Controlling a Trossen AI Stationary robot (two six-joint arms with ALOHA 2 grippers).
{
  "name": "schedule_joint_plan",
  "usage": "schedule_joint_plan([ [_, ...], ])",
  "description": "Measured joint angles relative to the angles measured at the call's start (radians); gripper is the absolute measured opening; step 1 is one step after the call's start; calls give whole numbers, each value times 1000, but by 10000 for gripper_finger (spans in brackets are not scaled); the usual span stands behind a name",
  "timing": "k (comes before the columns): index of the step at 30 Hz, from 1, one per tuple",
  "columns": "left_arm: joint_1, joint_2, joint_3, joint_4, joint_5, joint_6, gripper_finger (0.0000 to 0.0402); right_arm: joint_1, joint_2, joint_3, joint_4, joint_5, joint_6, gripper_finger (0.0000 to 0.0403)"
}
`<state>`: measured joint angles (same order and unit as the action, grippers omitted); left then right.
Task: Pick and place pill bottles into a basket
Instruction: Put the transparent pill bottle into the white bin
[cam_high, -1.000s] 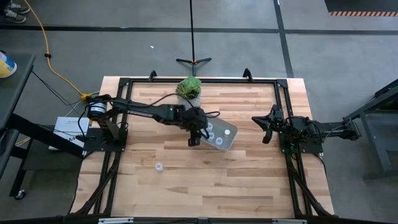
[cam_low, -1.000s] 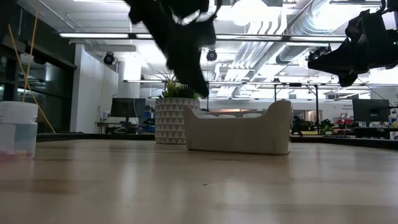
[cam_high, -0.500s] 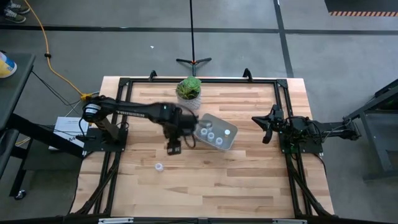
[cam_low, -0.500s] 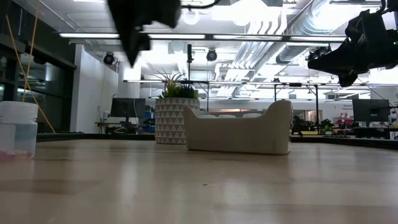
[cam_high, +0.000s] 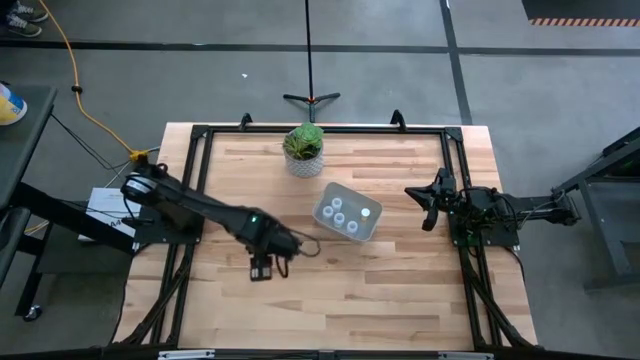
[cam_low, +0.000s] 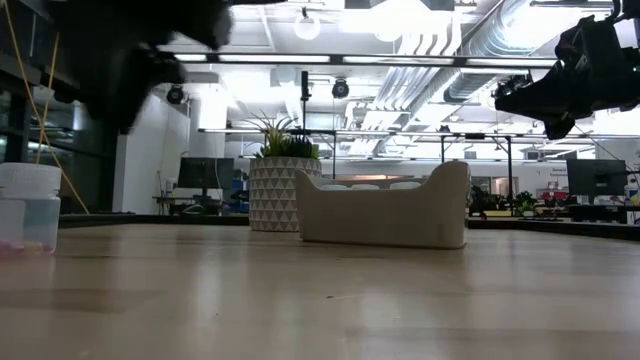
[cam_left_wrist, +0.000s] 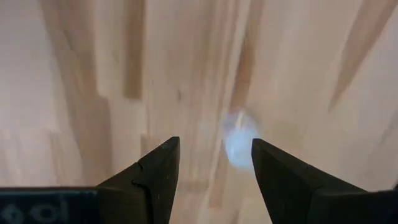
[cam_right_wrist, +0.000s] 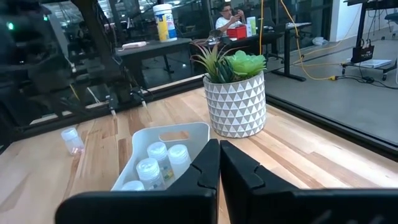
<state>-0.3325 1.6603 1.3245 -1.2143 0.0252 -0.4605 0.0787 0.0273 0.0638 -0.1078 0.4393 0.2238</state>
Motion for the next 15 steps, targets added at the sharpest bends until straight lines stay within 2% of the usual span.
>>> schedule_joint_plan([
  [4, -55, -29, -57, 62, 33, -63, 232, 0, 1, 0, 0, 0, 0, 3],
  [10, -121, -57, -102, 170, -2, -121, 233, 0, 6, 0, 0, -3, 1, 5],
  [15, -152, -57, -116, 160, -32, -142, 261, 0, 6, 0, 0, -6, 3, 2],
])
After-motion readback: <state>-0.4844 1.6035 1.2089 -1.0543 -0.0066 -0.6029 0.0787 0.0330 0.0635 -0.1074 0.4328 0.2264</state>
